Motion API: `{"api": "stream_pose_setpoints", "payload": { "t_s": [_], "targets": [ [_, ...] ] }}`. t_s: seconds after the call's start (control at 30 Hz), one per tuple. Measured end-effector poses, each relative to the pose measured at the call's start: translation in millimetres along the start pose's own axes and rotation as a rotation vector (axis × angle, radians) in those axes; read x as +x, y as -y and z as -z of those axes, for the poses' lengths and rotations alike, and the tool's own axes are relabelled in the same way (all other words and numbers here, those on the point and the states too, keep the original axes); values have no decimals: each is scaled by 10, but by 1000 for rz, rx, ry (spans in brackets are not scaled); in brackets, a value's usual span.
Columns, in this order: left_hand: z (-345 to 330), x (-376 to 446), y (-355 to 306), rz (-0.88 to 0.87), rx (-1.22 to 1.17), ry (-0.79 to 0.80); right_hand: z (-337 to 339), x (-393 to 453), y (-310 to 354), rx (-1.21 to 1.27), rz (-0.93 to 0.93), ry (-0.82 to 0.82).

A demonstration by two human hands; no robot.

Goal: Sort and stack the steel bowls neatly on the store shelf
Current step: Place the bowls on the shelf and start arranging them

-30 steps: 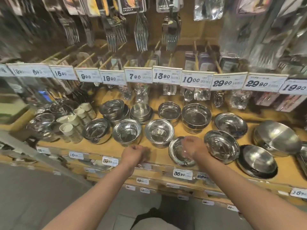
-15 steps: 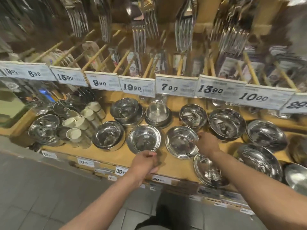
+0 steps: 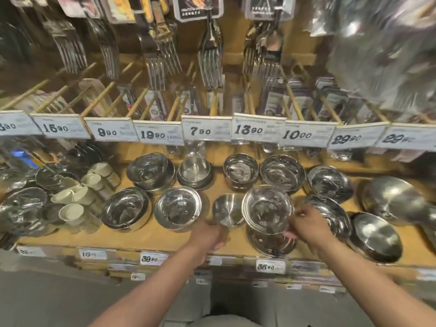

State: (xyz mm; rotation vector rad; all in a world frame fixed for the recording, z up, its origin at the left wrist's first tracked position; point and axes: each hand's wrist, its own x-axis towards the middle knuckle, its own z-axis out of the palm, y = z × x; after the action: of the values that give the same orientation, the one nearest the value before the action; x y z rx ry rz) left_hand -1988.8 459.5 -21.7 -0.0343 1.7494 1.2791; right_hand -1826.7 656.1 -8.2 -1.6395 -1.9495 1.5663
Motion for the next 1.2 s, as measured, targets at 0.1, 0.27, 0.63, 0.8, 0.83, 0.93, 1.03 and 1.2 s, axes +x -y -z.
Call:
{"api": "stream_pose_setpoints", "payload": {
  "t_s": [0.1,0.27,0.63,0.8,0.83,0.93,1.03,1.2],
  "targets": [
    [-167,84,39,30,46,-18,122,-174,-310,173,-97,-28],
    [-303,190,54,55,132,-32,92,-340,-495,227,-179,-61],
    [-685,223,159,-9,283,63,-64,-412,-439,88,-128,-94],
    [-779,254,172,-88,458,-50,-62,-375,-419,-257,-2,-131],
    [-781,257,172,-98,464,-50,-72,-371,-428,-320,19,-132],
    [-791,257,166,-135,491,-50,-88,-355,-434,-385,44,-133],
    [-810,240,162,-174,555,-64,-74,-358,-413,-390,52,-133],
    [-830,167,181,-233,650,-119,-27,-382,-332,-417,76,-166]
  ]
}}
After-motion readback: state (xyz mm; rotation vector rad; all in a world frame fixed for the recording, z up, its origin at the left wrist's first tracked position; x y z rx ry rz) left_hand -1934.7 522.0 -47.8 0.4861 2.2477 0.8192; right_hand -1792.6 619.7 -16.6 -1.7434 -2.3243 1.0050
